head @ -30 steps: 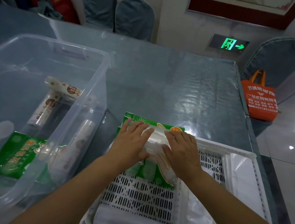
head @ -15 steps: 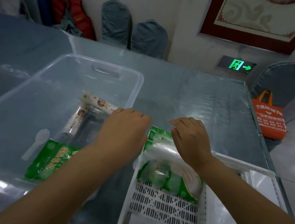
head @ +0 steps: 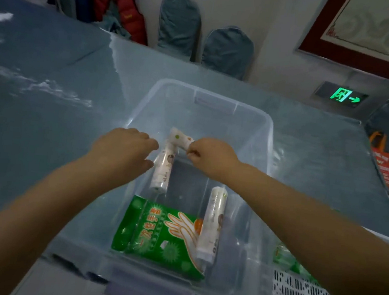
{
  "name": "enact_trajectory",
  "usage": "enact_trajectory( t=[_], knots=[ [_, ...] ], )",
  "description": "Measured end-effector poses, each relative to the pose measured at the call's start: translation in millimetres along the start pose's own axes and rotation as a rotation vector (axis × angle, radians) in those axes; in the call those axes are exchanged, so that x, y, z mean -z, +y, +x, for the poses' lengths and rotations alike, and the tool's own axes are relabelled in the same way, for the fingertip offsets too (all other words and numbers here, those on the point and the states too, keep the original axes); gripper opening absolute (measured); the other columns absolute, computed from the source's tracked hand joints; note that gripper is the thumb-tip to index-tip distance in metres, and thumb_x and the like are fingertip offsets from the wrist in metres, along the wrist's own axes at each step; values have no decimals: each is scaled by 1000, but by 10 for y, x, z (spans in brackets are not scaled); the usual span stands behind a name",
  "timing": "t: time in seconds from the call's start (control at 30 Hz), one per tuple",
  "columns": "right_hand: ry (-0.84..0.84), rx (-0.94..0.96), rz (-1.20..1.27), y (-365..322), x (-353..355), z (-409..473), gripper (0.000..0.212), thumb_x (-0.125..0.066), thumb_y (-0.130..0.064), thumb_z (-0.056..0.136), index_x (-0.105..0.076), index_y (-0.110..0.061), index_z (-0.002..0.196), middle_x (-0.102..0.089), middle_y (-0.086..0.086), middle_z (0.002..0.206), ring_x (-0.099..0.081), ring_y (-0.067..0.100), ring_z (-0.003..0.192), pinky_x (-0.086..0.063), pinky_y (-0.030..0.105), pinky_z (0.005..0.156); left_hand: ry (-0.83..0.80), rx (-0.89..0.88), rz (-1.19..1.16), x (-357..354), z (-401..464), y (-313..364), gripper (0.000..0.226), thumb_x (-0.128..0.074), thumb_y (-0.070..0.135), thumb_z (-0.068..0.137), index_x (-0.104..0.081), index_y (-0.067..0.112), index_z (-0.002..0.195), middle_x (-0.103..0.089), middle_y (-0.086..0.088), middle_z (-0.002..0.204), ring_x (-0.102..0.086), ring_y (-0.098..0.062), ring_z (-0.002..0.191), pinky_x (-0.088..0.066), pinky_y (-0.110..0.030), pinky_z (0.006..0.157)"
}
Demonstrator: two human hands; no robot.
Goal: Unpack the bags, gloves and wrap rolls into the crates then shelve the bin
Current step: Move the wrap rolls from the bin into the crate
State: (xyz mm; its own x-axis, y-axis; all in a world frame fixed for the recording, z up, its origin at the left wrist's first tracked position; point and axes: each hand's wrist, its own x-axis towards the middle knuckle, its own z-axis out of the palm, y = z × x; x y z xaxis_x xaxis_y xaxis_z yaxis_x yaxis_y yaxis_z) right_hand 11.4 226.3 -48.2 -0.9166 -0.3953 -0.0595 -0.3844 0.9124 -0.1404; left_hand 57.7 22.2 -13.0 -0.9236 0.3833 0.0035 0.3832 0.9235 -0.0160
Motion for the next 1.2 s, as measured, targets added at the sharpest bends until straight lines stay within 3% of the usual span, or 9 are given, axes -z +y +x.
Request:
enact_trajectory(
  t=[0.1, 0.3, 0.63, 0.73, 0.8, 0.93, 1.03, 1.1, 1.2],
  knots=[
    [-61, -166, 85, -144, -356, 382, 25, -48, -22, 88, -66, -16, 104, -64, 14, 110, -59, 34, 100, -37, 30, 68, 19, -104, 3, -80, 6, -286, 37, -56, 36, 84, -58, 25, 118, -65, 1, 115, -53, -21, 114, -39, -34, 92],
    [169, -499, 99, -15, -849, 725, 31, -56, -13, 86, -54, -6, 117, -53, 16, 119, -49, 33, 110, -41, 41, 90, 101, -167, -112, -199, -9, -442, 32, -64, 25, 77, -67, 23, 109, -69, -4, 108, -55, -23, 113, -36, -35, 94],
    [37, -472, -225, 260, -1106, 818, 49, -69, -36, 76, -56, -7, 114, -48, 14, 115, -46, 30, 104, -40, 39, 86, 144, -212, -128, -322, 21, -493, 32, -52, 32, 85, -61, 26, 116, -66, 3, 114, -47, -16, 119, -20, -29, 96],
    [88, -491, -2, 207, -974, 769, 48, -73, -34, 72, -58, -7, 108, -48, 13, 110, -50, 28, 97, -45, 39, 81, 155, -202, -207, -291, 12, -488, 32, -55, 35, 85, -60, 29, 116, -64, 8, 117, -44, -13, 120, -18, -27, 95],
    [132, -490, 218, 121, -815, 730, 44, -76, -33, 69, -56, -11, 102, -47, 9, 105, -52, 22, 83, -46, 34, 69, 159, -199, -289, -256, 25, -513, 36, -59, 34, 83, -58, 29, 119, -59, 8, 124, -40, -13, 123, -22, -27, 100],
    [190, -430, 439, -78, -472, 607, 38, -78, -37, 63, -48, -25, 85, -51, -9, 76, -51, 12, 64, -34, 25, 50, 230, -135, -291, -158, 250, -596, 66, -67, 30, 79, -37, 23, 137, -35, -1, 147, -23, -21, 134, -29, -37, 108],
    [264, -337, 569, -225, -226, 476, 40, -80, -36, 60, -49, -31, 86, -55, -12, 79, -54, 5, 68, -45, 26, 56, 230, -22, -448, -44, 507, -596, 86, -72, 32, 76, -19, 26, 144, -18, -4, 153, -20, -25, 138, -30, -42, 108],
    [303, -279, 622, -280, -111, 407, 42, -81, -33, 58, -52, -32, 89, -59, -9, 84, -58, 9, 73, -51, 30, 64, 203, -29, -654, 0, 675, -598, 87, -76, 31, 72, -23, 29, 142, -31, -5, 147, -40, -23, 128, -39, -36, 103],
    [391, -291, 675, -247, -72, 369, 46, -81, -27, 62, -56, -30, 100, -61, -5, 98, -60, 13, 87, -53, 35, 78, 223, -54, -904, 33, 845, -597, 64, -80, 24, 68, -42, 37, 118, -56, 14, 104, -63, -9, 84, -51, -12, 63]
  ],
)
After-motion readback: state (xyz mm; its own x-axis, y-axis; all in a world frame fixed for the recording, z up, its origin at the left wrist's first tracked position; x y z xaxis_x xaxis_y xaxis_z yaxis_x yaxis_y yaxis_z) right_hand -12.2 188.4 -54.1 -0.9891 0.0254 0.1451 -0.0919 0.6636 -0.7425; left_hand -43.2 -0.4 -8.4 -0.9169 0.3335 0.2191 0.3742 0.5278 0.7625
